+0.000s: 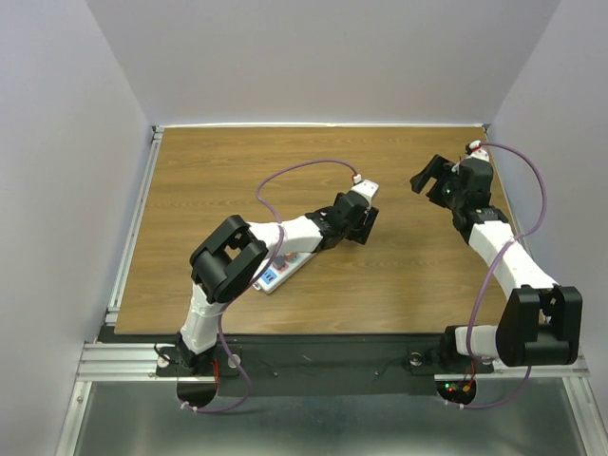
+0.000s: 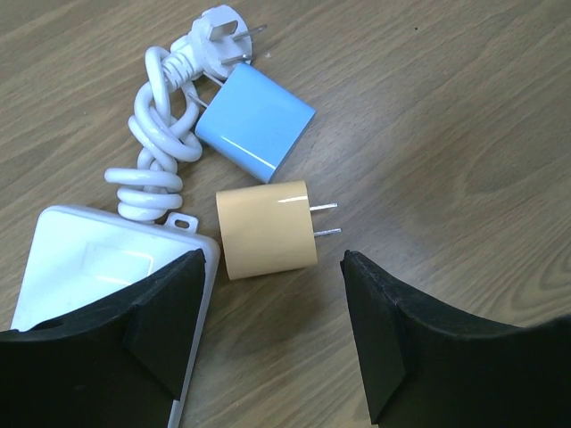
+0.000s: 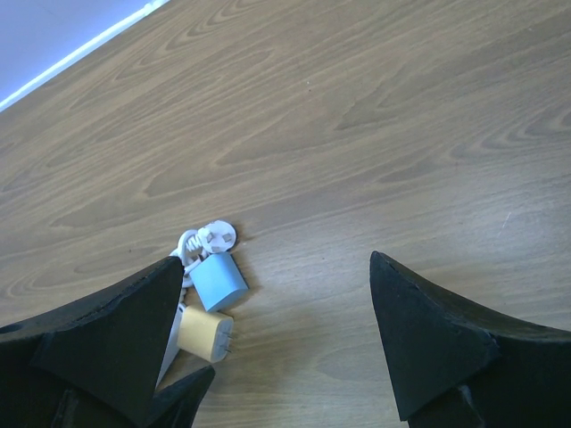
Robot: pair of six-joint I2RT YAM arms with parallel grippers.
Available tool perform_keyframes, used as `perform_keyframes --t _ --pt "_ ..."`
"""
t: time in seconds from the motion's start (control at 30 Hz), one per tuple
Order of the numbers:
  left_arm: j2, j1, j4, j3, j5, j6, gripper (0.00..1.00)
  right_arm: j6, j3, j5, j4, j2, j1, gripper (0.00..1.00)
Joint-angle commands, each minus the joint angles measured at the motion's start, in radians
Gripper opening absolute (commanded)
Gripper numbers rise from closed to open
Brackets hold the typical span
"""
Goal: Insert the plug
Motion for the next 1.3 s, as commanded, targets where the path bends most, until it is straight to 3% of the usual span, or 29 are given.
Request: perform_keyframes --t 0.0,0.73,1.07,1.27 --pt "0.009 -0.004 0.024 0.048 0.001 0.009 0.74 0.003 0.006 -0.016 0.061 0.002 -0.003 0.90" --pt "0.026 -0.018 0.019 0.022 0.021 0.003 0.71 0.002 -0.003 -0.022 0.070 0.014 -0.003 0.90" --pt "0.033 -0.012 -0.027 0.001 -0.103 -0.040 0.71 0.002 -0.004 -0.030 0.070 0.005 -0.003 0.90" --pt "0.033 -0.018 0.028 -0.010 -0.037 -0.011 0.71 0.002 -0.007 -0.031 0.070 0.005 -0.003 0.90"
